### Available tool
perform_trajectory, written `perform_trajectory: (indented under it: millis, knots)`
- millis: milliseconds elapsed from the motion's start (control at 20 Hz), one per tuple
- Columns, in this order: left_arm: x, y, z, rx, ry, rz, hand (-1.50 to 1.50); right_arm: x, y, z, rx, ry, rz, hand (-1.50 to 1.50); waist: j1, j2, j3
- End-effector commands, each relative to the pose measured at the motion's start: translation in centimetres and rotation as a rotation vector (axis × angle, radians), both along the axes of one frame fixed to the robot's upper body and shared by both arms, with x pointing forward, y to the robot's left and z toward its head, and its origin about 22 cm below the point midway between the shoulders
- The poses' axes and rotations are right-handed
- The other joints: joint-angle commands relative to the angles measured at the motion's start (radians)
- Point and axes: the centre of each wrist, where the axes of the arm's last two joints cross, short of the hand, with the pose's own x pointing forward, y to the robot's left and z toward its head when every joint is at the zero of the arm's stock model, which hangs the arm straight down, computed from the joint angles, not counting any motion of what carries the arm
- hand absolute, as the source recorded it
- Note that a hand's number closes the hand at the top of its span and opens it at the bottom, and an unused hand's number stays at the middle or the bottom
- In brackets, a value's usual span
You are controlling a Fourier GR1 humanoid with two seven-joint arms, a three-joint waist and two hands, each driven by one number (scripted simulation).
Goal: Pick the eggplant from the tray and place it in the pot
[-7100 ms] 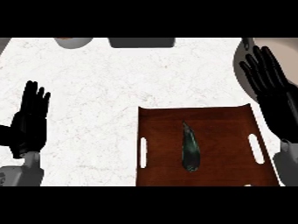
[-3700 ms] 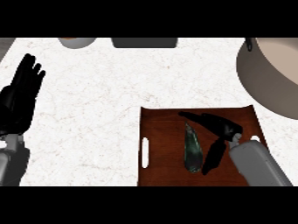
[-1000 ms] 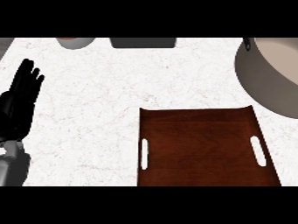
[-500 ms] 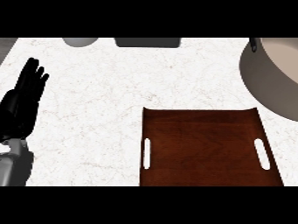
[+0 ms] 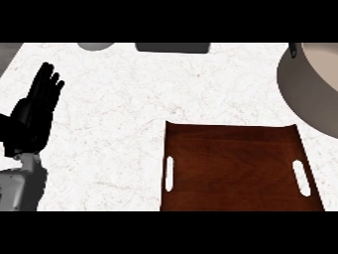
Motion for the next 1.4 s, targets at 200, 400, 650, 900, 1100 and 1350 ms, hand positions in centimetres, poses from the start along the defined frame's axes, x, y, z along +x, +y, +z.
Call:
perform_trajectory:
  millis: [200, 400, 650, 900, 1100, 1350]
  knots:
    - [1.2, 0.8, 1.9, -0.004, -0.008, -0.022, 0.0, 3.7, 1.7, -3.4, -0.134, -0.004, -0.055, 1.5, 0.018, 0.01, 0.004]
    - [0.5, -0.2, 0.8, -0.003, -0.011, -0.035, 0.0, 3.9, 1.7, -5.1, -0.049, 0.131, -0.045, 1.5, 0.031, 0.015, 0.005]
    - [0.9, -0.5, 0.8, 0.002, -0.014, -0.047, 0.0, 4.2, 2.0, -6.1, 0.023, 0.278, -0.014, -1.5, 0.034, 0.02, 0.006]
    - [1.2, -0.3, 1.6, 0.007, -0.03, -0.03, 0.0, 4.7, 3.0, -6.8, 0.185, 0.32, 0.145, -1.5, 0.034, 0.019, 0.008]
    - [1.0, -0.9, 0.7, 0.0, -0.016, -0.034, 0.0, 5.5, 3.2, -5.9, 0.413, 0.262, 0.198, -1.5, 0.031, 0.02, 0.009]
    - [0.9, -0.6, 0.5, -0.017, -0.016, -0.03, 0.0, 3.8, 0.3, -4.8, 0.576, 0.268, 0.178, -1.5, 0.02, 0.017, 0.009]
